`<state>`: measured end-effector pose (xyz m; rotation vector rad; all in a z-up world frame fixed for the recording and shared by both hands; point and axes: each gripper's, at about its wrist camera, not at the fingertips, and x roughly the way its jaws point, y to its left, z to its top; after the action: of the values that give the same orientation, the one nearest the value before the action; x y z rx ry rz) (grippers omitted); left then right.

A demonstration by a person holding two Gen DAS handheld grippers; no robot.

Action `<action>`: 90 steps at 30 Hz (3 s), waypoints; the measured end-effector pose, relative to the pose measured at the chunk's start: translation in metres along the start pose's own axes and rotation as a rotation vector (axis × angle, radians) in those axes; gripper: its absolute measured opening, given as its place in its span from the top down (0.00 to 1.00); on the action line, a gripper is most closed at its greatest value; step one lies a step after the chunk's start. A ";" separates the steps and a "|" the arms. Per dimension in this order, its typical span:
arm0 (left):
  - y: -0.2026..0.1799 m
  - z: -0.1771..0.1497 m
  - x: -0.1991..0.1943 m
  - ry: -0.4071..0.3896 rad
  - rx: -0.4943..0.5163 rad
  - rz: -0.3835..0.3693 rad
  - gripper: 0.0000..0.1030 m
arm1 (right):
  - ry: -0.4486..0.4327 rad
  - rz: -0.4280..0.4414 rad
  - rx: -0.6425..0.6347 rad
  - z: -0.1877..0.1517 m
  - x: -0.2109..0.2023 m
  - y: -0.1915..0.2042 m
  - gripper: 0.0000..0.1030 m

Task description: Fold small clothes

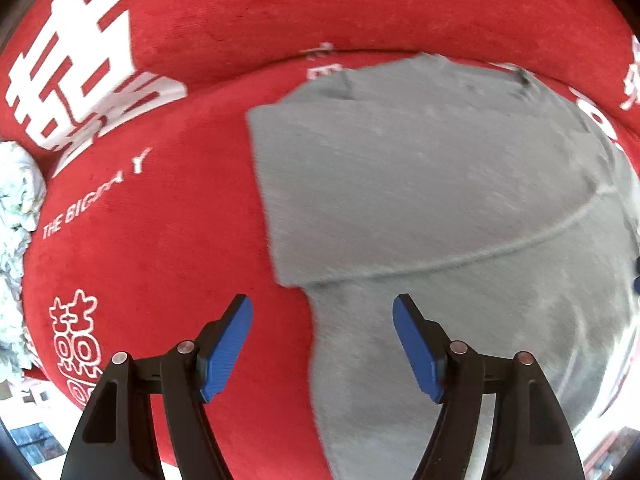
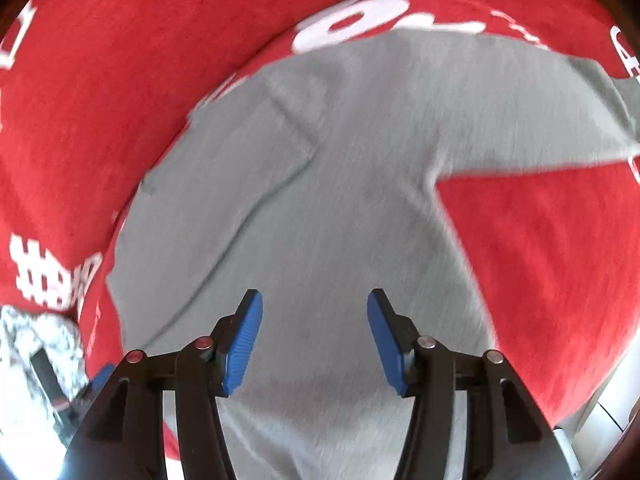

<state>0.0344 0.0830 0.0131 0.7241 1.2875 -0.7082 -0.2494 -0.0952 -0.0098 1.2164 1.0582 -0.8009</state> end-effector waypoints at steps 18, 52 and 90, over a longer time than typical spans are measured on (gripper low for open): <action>-0.045 -0.023 -0.021 0.016 0.075 -0.100 0.28 | 0.030 0.030 -0.003 -0.061 -0.009 0.017 0.30; -0.239 0.027 -0.005 0.062 0.147 -0.091 0.00 | -0.237 0.132 0.585 0.077 -0.083 -0.289 0.21; -0.125 0.049 -0.010 -0.039 -0.089 -0.034 0.00 | -0.166 0.755 0.111 0.171 -0.069 -0.037 0.94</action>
<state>-0.0388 -0.0302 0.0202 0.6142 1.2900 -0.6849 -0.2713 -0.2732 0.0452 1.4731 0.3587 -0.3575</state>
